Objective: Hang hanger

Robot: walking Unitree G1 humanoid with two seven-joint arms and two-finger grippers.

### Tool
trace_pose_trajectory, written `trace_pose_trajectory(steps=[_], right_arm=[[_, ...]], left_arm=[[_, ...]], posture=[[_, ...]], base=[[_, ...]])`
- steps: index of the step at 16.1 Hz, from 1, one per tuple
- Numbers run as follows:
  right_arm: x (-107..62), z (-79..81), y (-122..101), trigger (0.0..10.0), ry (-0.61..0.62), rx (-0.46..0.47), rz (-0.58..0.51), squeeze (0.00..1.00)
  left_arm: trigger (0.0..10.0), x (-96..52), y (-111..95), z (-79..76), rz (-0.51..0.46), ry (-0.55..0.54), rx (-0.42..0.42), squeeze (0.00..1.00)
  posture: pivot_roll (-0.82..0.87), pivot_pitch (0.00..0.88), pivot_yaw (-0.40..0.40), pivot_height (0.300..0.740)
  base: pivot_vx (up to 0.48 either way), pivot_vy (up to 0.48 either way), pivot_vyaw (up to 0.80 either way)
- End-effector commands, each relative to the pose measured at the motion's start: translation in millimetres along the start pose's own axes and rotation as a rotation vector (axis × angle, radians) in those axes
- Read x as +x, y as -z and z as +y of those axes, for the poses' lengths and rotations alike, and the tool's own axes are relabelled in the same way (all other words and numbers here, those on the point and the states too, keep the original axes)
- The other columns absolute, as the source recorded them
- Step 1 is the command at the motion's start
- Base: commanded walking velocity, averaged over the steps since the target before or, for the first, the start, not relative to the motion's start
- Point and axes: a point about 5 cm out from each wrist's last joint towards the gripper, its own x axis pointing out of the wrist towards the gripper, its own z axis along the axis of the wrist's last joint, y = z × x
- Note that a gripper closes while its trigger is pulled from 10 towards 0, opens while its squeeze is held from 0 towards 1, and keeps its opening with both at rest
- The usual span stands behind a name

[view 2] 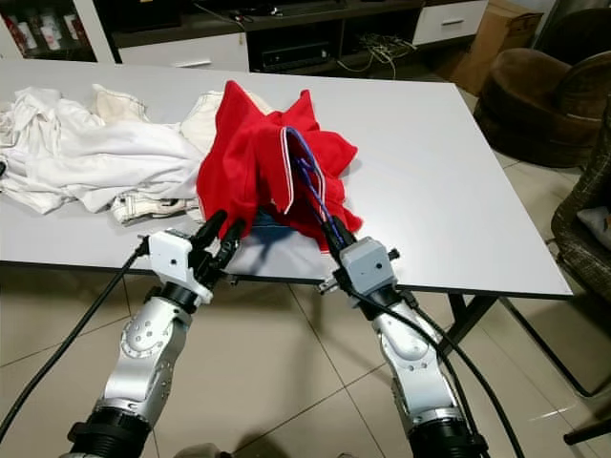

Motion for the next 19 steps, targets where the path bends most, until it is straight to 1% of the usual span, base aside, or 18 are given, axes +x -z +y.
trace_pose_trajectory(steps=[1, 5, 8, 10, 14, 15, 16, 17, 18, 19], right_arm=[[-0.6, -2.2, -4, 10.0, 0.012, 0.001, -0.014, 0.0], [-1.5, -3.1, -1, 10.0, 0.003, -0.002, -0.004, 0.0], [4.8, -5.8, -3, 10.0, -0.022, -0.026, -0.012, 0.0], [7.7, -4.0, -4, 10.0, -0.044, -0.048, -0.019, 0.0], [0.0, 2.7, 1, 10.0, -0.104, -0.095, 0.004, 0.0], [-0.9, 4.1, 2, 10.0, -0.123, -0.115, 0.014, 0.0], [-1.9, 4.6, 3, 10.0, -0.14, -0.142, 0.021, 0.0], [-2.3, 4.1, 3, 10.0, -0.141, -0.148, 0.022, 0.0], [-2.6, 1.6, 2, 10.0, -0.136, -0.15, 0.022, 0.0], [-2.7, 0.8, 2, 10.0, -0.135, -0.152, 0.022, 0.0]], left_arm=[[10.0, 1.1, -3, 2.1, -0.014, -0.007, 0.001, 0.0], [10.0, 2.6, -2, -0.8, -0.017, -0.012, -0.006, 0.0], [10.0, 4.5, -2, -0.2, -0.024, -0.025, -0.009, 0.0], [10.0, 5.4, -3, 2.3, -0.026, -0.025, -0.003, 0.0], [10.0, 5.9, -4, 0.3, -0.031, -0.016, 0.009, 0.0], [10.0, 7.0, -6, 0.0, -0.039, -0.003, 0.033, 0.0], [10.0, 9.3, -10, 0.9, -0.054, 0.036, 0.118, 0.0], [10.0, 10.6, -12, 1.8, -0.061, 0.059, 0.166, 0.0], [10.0, 14.5, -18, 5.4, -0.078, 0.112, 0.27, 0.0], [10.0, 16.1, -20, 7.1, -0.084, 0.135, 0.313, 0.0]], posture=[[0.1, 0.0, 0.019, 0.74], [0.1, 0.0, 0.002, 0.74], [0.1, 0.0, -0.007, 0.74], [0.1, 0.0, -0.004, 0.74], [0.1, 0.0, -0.006, 0.74], [0.09, 0.0, -0.006, 0.74], [0.09, 0.0, -0.006, 0.74], [0.09, 0.0, -0.006, 0.74], [0.08, 0.0, -0.008, 0.74], [0.08, 0.0, -0.008, 0.74]], base=[[0.0, 0.0, 0.0], [0.0, 0.0, 0.0], [0.0, 0.0, 0.0], [0.0, 0.0, 0.0], [0.0, 0.0, 0.0], [0.0, 0.0, 0.0], [0.0, 0.0, 0.0], [0.0, 0.0, 0.0], [0.0, 0.0, 0.0], [0.0, 0.0, 0.0]])
